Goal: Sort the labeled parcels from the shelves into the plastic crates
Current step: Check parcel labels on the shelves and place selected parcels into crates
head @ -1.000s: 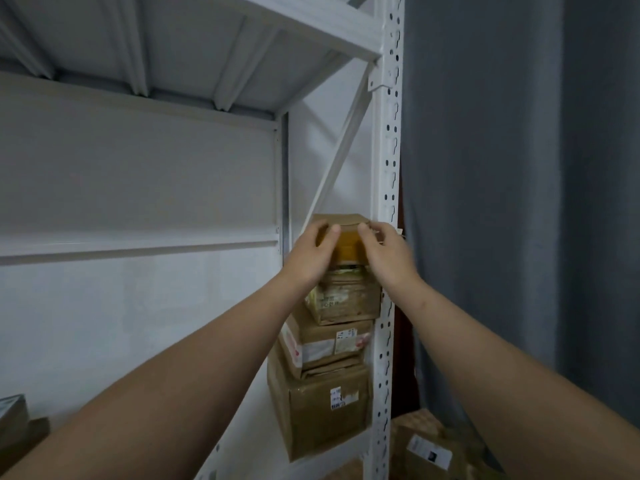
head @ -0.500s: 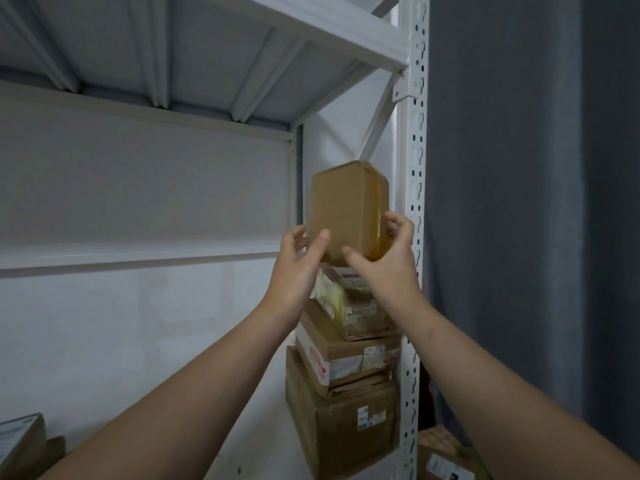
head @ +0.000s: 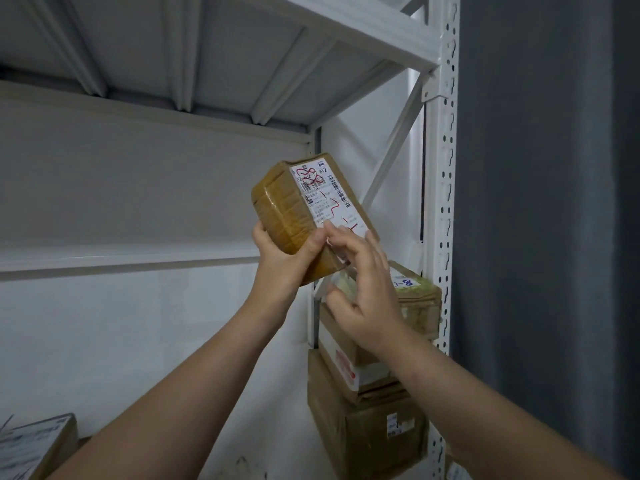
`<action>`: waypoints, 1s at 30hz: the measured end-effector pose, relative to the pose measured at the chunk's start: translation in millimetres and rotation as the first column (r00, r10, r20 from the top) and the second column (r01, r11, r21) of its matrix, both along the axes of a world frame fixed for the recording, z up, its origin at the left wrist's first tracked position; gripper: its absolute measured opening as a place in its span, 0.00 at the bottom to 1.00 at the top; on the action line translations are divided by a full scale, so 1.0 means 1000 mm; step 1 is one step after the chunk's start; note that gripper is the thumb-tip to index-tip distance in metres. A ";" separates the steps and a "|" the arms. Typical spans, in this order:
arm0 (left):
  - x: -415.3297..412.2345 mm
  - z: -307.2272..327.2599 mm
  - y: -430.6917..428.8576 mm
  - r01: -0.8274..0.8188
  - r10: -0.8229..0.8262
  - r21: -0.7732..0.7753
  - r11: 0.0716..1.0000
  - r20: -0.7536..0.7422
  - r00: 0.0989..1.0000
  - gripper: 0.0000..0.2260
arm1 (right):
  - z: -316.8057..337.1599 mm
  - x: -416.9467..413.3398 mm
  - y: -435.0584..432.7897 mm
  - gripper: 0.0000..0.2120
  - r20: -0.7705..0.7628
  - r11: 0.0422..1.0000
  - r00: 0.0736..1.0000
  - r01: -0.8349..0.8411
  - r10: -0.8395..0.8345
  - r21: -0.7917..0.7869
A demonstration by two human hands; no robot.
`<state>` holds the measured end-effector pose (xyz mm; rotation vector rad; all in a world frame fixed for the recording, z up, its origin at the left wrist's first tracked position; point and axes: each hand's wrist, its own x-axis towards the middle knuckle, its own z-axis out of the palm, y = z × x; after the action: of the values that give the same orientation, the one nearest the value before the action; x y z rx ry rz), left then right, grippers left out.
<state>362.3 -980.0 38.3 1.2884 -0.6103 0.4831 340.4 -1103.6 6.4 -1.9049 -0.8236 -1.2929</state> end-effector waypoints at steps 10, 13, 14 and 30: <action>0.018 -0.013 0.028 0.062 -0.067 -0.088 0.994 -0.058 0.996 0.24 | 0.007 0.005 0.004 0.29 -0.215 0.949 0.972 -0.024 0.096 0.315; 0.016 -0.013 0.031 0.078 -0.082 -0.082 0.994 -0.054 0.995 0.23 | 0.005 0.006 0.001 0.26 -0.294 0.916 0.912 -0.171 0.287 0.363; 0.016 -0.013 0.032 0.080 -0.084 -0.079 0.994 -0.053 0.995 0.22 | 0.004 0.006 0.001 0.24 -0.291 0.910 0.908 -0.182 0.301 0.371; -0.007 -0.030 0.081 -0.248 0.260 0.178 0.952 -0.047 0.964 0.19 | -0.018 0.007 0.036 0.29 -0.402 0.870 0.813 -0.238 0.421 0.431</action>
<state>355.7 -899.4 8.2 1.5511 -0.4345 0.6044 346.9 -1068.0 -11.9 -1.5858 -0.5711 -0.6429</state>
